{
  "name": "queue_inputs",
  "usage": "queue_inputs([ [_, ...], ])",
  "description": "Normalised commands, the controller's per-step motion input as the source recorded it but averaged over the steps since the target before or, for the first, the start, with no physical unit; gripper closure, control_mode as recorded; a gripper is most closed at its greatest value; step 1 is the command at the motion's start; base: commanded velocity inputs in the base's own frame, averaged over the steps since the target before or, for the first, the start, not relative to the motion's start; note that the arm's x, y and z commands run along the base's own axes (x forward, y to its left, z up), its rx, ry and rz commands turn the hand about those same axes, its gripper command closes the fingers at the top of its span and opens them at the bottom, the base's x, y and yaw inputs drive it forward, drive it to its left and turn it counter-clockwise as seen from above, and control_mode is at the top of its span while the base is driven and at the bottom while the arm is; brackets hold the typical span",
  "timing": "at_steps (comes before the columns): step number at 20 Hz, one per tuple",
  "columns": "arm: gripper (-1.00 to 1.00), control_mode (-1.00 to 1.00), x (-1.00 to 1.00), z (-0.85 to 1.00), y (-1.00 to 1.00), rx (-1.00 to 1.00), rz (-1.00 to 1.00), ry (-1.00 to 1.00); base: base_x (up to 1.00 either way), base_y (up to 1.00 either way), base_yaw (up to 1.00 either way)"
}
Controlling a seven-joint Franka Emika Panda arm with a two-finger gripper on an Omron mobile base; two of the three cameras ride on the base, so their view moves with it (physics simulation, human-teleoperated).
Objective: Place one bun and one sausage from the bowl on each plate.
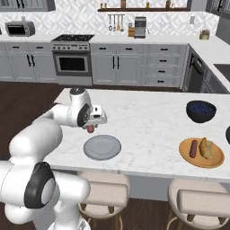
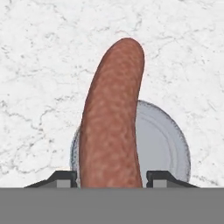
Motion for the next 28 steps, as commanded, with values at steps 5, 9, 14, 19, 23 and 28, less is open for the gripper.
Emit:
queue_inputs([
  [5, 1.0, -1.0, -0.29, -0.6, 0.01, 0.09, -0.36, 0.0, 0.0, 0.0, 0.0],
  [9, 1.0, -1.0, -0.1, -0.5, 0.0, 0.15, -0.35, 0.0, 0.0, 0.0, 0.0],
  [14, 1.0, -1.0, 0.0, -0.27, -0.03, 0.1, -0.19, 0.02, 0.0, 0.0, 0.0],
  [19, 1.0, -1.0, 0.05, -0.26, 0.0, 0.04, -0.05, 0.06, 0.0, 0.0, 0.0],
  [23, 1.0, -1.0, 0.04, -0.17, 0.0, 0.02, -0.01, 0.08, 0.0, 0.0, 0.0],
  [28, -1.0, -1.0, 0.16, 0.0, 0.0, 0.0, 0.0, 0.0, 0.0, 0.0, 0.0],
])
